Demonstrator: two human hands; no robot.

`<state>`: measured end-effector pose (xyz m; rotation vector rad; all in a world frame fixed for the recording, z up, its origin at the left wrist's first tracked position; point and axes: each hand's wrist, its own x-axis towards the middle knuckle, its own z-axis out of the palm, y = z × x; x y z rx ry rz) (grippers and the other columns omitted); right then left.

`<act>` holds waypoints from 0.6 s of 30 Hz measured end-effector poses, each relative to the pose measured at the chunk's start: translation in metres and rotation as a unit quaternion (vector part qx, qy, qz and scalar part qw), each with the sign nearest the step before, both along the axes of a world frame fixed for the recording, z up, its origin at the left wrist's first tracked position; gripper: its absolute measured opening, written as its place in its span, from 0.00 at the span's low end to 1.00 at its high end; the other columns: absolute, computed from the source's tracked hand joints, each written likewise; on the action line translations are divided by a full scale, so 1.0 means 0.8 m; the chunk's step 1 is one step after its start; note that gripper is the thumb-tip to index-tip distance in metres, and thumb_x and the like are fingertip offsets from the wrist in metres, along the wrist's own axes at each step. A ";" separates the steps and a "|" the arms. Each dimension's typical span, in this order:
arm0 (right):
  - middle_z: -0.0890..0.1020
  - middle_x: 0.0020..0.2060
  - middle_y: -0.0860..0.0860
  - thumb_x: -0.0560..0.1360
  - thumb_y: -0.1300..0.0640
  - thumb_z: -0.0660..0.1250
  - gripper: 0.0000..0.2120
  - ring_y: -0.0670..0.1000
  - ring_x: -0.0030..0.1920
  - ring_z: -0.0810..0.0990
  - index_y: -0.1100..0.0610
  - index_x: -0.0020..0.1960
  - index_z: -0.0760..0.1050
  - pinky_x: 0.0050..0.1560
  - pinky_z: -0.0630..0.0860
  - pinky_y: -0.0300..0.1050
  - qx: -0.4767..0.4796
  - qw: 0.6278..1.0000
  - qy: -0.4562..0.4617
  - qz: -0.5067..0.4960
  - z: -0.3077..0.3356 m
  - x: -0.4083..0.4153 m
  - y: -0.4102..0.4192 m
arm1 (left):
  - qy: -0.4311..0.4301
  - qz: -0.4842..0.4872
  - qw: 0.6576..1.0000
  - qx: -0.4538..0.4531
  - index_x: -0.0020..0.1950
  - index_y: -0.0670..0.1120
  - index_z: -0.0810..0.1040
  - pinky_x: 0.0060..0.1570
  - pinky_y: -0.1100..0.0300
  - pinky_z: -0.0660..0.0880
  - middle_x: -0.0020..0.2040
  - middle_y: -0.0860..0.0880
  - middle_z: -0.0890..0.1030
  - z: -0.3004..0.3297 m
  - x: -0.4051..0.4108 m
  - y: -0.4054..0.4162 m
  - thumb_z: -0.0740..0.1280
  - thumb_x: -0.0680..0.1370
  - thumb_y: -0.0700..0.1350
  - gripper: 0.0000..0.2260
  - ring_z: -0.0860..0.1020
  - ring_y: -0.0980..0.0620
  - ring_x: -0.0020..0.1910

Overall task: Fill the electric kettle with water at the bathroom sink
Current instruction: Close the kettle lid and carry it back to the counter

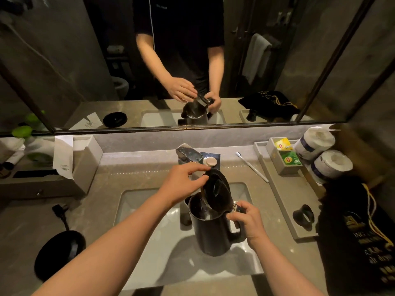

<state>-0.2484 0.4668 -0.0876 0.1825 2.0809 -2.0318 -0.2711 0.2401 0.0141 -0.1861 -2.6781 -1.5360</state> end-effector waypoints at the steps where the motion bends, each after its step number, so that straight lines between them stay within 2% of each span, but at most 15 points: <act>1: 0.69 0.24 0.54 0.50 0.58 0.75 0.16 0.51 0.25 0.68 0.62 0.30 0.71 0.25 0.66 0.40 -0.009 1.000 0.002 -0.006 0.007 0.005 0.004 | 0.000 0.002 1.000 -0.002 0.56 0.57 0.81 0.54 0.61 0.72 0.54 0.61 0.80 0.002 0.003 0.001 0.69 0.73 0.49 0.12 0.75 0.64 0.54; 4: 0.71 0.24 0.51 0.53 0.60 0.74 0.11 0.49 0.25 0.69 0.56 0.29 0.73 0.25 0.67 0.40 -0.026 0.999 0.018 -0.022 0.030 0.017 0.012 | -0.015 0.007 1.000 -0.004 0.55 0.57 0.82 0.53 0.60 0.73 0.53 0.61 0.80 0.005 0.009 -0.001 0.69 0.73 0.48 0.11 0.75 0.63 0.52; 8: 0.70 0.26 0.55 0.54 0.60 0.74 0.15 0.52 0.27 0.69 0.65 0.36 0.73 0.26 0.67 0.42 -0.036 0.998 0.045 -0.024 0.064 0.023 0.015 | -0.011 0.011 0.999 -0.039 0.57 0.53 0.82 0.58 0.58 0.70 0.55 0.55 0.81 0.005 0.017 -0.007 0.68 0.74 0.45 0.12 0.76 0.58 0.56; 13: 0.71 0.25 0.55 0.52 0.57 0.75 0.17 0.52 0.26 0.68 0.64 0.35 0.73 0.27 0.66 0.41 -0.062 0.994 0.090 -0.027 0.100 0.022 0.010 | 0.014 0.021 0.998 -0.057 0.59 0.51 0.81 0.55 0.69 0.66 0.57 0.54 0.81 0.013 0.029 -0.011 0.67 0.75 0.43 0.13 0.75 0.59 0.57; 18: 0.70 0.26 0.55 0.53 0.56 0.76 0.22 0.51 0.26 0.68 0.70 0.37 0.73 0.26 0.67 0.40 -0.093 0.986 0.131 -0.031 0.126 0.020 -0.006 | 0.077 0.059 0.994 -0.054 0.58 0.51 0.81 0.60 0.57 0.69 0.57 0.51 0.81 0.038 0.038 -0.019 0.66 0.75 0.42 0.13 0.75 0.53 0.58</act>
